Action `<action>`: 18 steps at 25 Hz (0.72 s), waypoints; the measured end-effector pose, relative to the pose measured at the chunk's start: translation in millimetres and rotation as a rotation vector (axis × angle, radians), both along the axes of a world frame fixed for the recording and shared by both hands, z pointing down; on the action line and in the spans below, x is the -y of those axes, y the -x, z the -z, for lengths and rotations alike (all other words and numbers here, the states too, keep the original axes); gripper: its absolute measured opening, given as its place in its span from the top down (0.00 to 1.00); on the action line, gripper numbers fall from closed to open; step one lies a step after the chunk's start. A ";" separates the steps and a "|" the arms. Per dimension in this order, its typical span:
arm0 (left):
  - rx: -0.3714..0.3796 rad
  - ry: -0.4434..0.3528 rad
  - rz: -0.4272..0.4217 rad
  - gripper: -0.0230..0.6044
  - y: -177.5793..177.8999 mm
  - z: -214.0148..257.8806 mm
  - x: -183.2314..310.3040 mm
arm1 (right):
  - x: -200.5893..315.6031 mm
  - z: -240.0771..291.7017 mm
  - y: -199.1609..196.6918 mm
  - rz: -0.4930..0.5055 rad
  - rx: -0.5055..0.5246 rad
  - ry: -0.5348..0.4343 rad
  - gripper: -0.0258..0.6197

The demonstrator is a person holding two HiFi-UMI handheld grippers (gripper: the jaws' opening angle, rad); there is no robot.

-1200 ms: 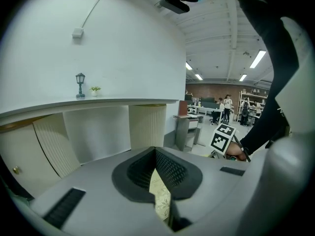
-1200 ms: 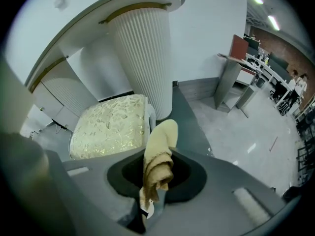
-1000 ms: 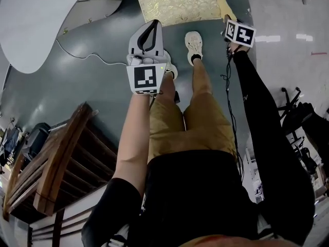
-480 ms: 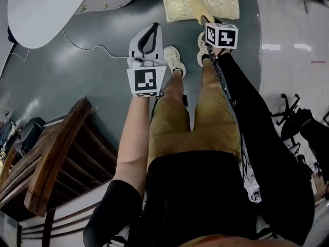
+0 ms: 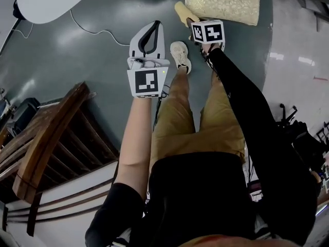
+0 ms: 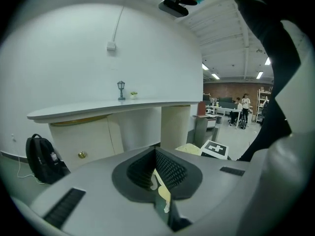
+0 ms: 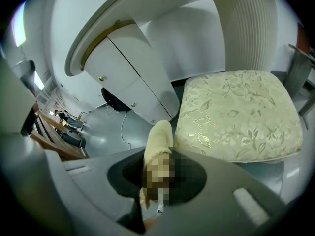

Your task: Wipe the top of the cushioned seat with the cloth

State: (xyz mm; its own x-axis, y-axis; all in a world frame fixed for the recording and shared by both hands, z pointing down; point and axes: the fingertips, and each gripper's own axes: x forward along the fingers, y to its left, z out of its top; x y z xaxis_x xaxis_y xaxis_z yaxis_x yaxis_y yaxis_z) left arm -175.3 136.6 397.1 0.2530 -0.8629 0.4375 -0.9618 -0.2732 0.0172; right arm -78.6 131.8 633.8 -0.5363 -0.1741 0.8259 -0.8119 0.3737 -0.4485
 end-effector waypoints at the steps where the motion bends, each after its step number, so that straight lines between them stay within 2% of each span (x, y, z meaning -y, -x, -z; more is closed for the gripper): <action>1: -0.003 0.003 0.008 0.96 -0.4 -0.2 1.5 | 1.3 -4.8 -3.8 0.002 -0.014 0.009 0.87; 9: 0.003 0.003 0.057 0.96 -22.7 -3.7 29.4 | 31.0 -13.1 -68.7 -0.084 -0.047 0.048 0.87; 18: 0.008 0.012 0.035 0.96 -96.4 -6.9 71.1 | 71.1 -16.2 -217.2 -0.205 -0.124 0.054 0.87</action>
